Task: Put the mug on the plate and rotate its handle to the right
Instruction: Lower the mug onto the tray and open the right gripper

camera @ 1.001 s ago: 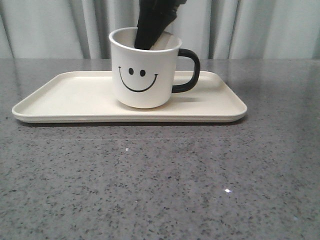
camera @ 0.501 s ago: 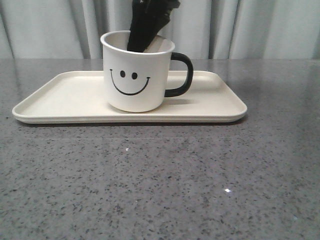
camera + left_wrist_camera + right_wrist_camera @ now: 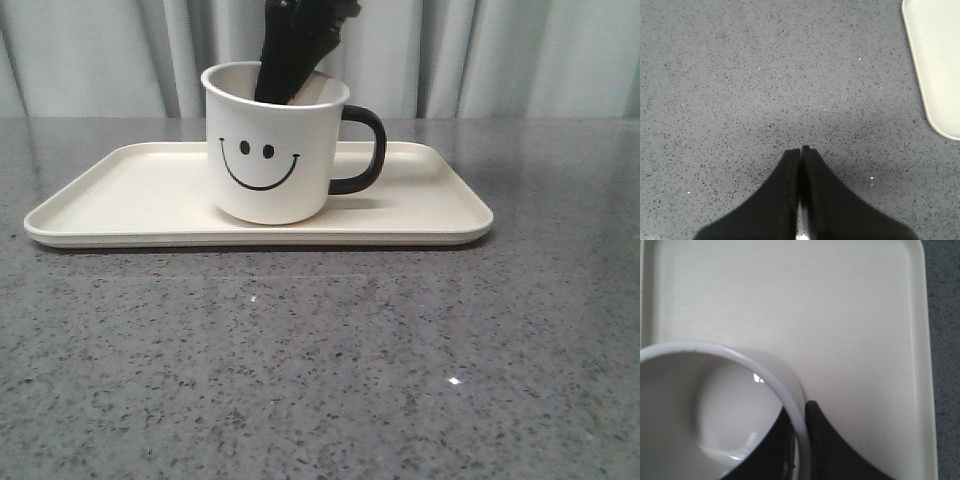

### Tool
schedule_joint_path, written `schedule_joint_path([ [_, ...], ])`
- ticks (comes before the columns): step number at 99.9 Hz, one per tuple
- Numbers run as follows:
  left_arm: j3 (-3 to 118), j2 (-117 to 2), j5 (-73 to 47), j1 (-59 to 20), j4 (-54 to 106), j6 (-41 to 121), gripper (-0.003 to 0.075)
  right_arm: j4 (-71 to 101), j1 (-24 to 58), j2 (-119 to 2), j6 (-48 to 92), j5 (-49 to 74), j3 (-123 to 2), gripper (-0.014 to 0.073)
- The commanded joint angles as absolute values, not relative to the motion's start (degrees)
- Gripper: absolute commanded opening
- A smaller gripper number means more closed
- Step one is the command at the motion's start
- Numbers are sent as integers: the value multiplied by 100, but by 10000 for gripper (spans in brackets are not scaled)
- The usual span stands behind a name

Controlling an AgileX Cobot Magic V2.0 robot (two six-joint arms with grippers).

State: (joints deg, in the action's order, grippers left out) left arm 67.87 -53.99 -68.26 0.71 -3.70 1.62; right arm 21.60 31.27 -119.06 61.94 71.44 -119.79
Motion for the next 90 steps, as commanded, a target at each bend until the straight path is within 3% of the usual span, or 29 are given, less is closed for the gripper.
schedule_joint_path([
  [1, 6928, -5342, -6479, 77, -359, 144, -20, 2289, 3122, -11644, 6229, 7651, -12114, -85],
  [24, 6928, -5342, -6479, 77, -359, 144, -20, 2293, 3122, -11644, 6229, 7651, -12120, 28],
  [71, 6928, -5342, -6479, 77, -359, 144, -20, 2522, 3122, -11644, 6229, 7651, -12120, 33],
  [90, 6928, -5342, -6479, 77, -359, 144, -20, 2522, 3122, -11644, 6229, 7651, -12120, 108],
])
